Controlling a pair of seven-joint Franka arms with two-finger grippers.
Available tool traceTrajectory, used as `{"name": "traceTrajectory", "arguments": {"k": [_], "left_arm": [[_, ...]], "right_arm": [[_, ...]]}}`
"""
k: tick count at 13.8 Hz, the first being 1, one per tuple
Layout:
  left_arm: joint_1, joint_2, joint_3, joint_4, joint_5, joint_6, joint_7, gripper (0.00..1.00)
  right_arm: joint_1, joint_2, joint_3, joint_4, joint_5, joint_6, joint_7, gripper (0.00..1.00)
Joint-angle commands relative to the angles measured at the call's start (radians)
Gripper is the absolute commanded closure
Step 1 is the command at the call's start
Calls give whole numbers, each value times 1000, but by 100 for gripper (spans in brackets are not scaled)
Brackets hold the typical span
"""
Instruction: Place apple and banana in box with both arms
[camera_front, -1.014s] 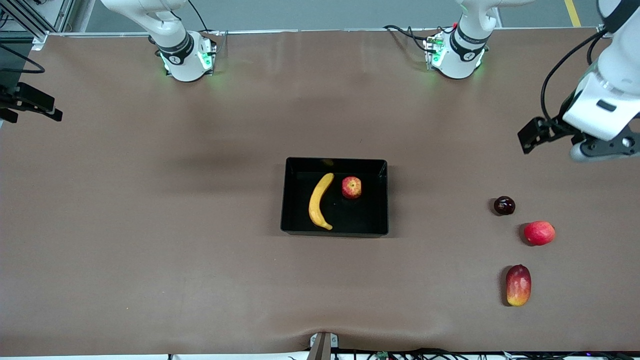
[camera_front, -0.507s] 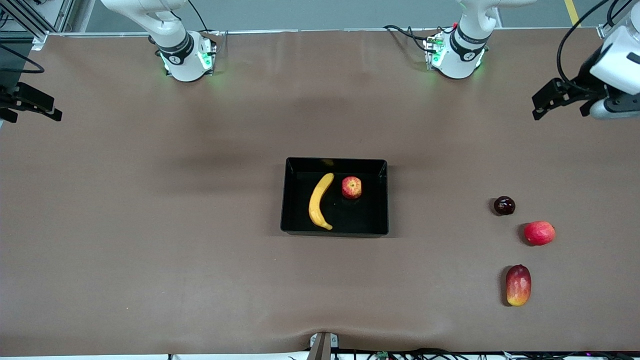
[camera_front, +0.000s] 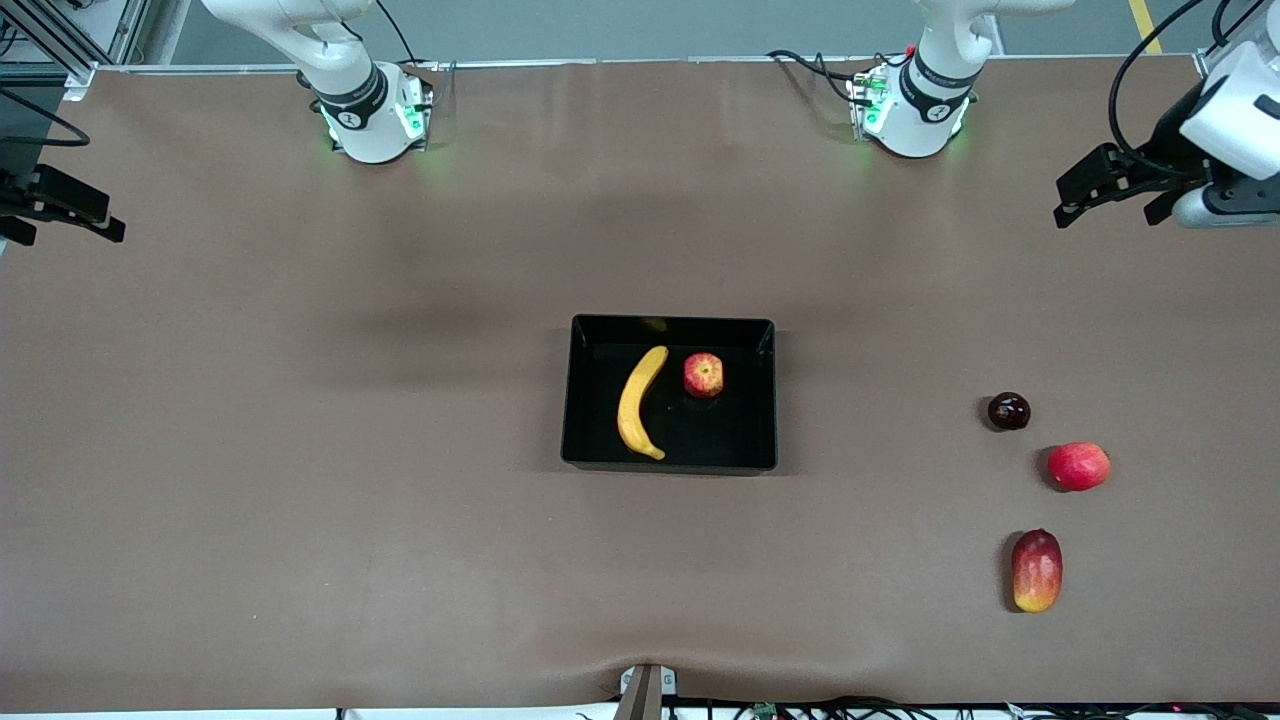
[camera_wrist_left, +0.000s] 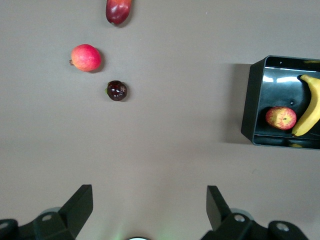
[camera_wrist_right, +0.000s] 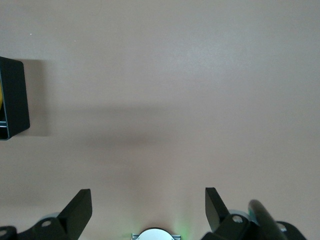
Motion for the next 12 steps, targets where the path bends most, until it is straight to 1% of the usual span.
{"name": "traceTrajectory", "arguments": {"k": [1,4,8,10,12], "left_arm": [[5,-22,2,-10,23,-23,-9,0],[11,-11,3,5,25,-23,-6,0],[14,30,13,53,29,-23,7,0],[11,35,5,51,54,-24,8,0],[5,35,2,50,54,-27,4,0]], "right_arm": [[11,-33,-11,-29,3,1,-9,0],[11,-33,-11,-31,3,1,-11,0],[17,-33,-13,-31,3,0,-11,0],[17,-33,-13,-31,3,0,-11,0],[13,-33,-11,-31,3,1,-11,0]]}}
